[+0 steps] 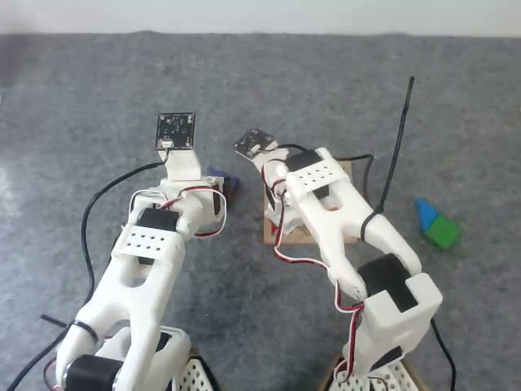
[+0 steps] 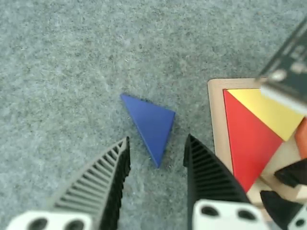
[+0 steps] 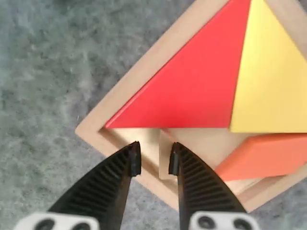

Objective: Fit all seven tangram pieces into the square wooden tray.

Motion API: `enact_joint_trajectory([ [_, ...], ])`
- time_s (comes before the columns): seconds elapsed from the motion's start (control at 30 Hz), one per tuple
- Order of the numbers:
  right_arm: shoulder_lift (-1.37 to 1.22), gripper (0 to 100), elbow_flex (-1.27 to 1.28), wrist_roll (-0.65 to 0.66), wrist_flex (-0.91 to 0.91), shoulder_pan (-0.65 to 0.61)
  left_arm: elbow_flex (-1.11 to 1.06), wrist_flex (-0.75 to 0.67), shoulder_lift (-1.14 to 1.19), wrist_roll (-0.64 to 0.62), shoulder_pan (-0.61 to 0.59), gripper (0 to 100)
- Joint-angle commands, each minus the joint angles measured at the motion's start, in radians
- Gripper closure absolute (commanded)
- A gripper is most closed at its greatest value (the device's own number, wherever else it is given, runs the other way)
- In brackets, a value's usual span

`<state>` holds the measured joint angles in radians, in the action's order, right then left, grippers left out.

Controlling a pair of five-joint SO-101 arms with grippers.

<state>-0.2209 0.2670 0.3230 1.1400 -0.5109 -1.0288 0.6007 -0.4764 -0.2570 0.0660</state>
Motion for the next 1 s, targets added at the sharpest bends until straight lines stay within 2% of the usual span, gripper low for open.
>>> enact_joint_trajectory([
  [0.0,0.002,87.9,-0.009,-0.028,-0.047,0.021,0.013,-0.02,-0.032,0.012,0.009,82],
  [0.37,0.01,87.9,-0.026,-0.034,-0.047,0.139,0.013,-0.02,-0.034,0.012,0.008,82],
  [0.7,0.111,88.3,-0.017,-0.06,-0.036,0.113,0.013,-0.02,-0.035,0.012,0.008,82],
  [0.97,0.136,87.9,0.049,-0.018,-0.042,0.143,0.013,-0.02,-0.037,0.012,0.008,82],
])
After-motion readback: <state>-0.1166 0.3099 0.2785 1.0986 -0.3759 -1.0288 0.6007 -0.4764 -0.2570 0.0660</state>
